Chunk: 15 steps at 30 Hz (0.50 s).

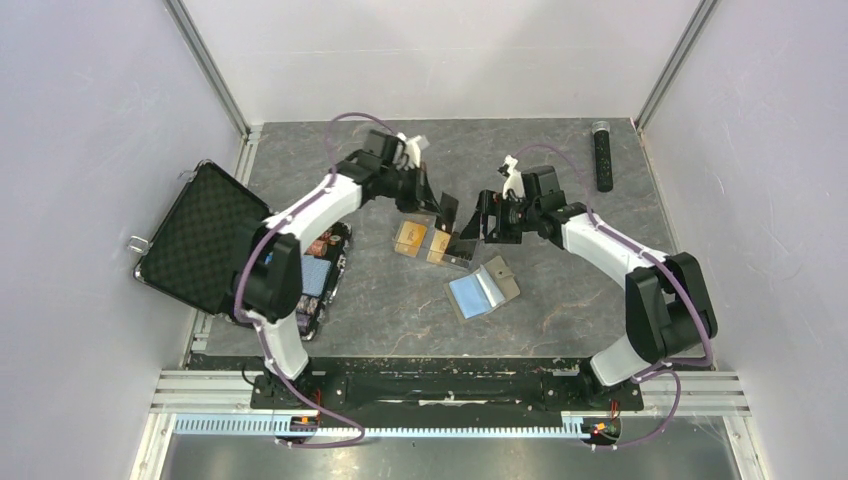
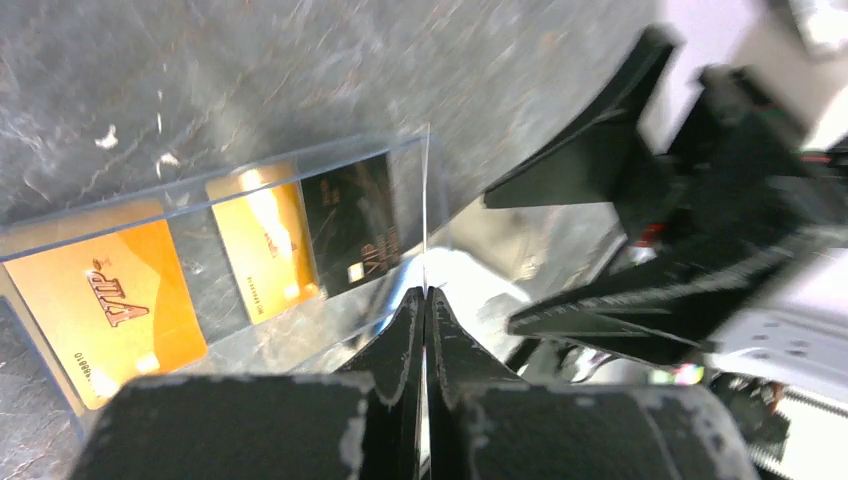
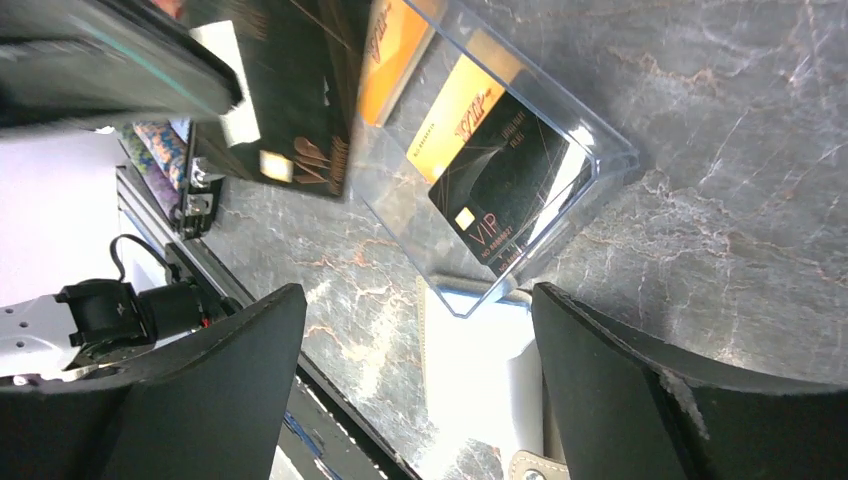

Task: Put the credit cards into the card holder
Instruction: Pick up the credit card from the storage box.

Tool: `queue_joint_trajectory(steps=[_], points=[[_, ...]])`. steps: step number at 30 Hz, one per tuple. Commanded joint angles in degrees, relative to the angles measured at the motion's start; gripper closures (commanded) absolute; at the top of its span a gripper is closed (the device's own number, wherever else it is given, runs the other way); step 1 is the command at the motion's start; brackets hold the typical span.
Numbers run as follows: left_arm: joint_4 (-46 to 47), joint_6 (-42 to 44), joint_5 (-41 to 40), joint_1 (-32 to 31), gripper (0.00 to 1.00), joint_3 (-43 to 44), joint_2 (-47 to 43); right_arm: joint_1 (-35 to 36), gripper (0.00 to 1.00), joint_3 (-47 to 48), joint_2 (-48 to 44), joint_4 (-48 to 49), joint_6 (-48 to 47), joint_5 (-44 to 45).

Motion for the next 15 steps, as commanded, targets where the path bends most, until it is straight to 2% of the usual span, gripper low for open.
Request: queue_joint_trajectory(steps=[1,6,11,15], points=[[16.3,-9.5,10.9,4.4,0.98,-5.8,-8.4,-1.5,0.14,3.2,-3.3,2.7,-0.4,-3.5],[32.8,-18.8,20.9,7.1,0.98,-13.0,-11.3,-1.9,0.17,3.6,-3.5,11.2,5.5,-11.4],[46.9,-27.9,25.4,7.0,0.98,-17.0,-11.3,-1.9,0.23,1.4,-2.8,24.2,15.1,-16.5],[51.0,-30.7,26.5,7.0,0.98,-18.2,-11.0,-1.9,0.34,-0.5,-1.5,34.4,22.7,-18.4]])
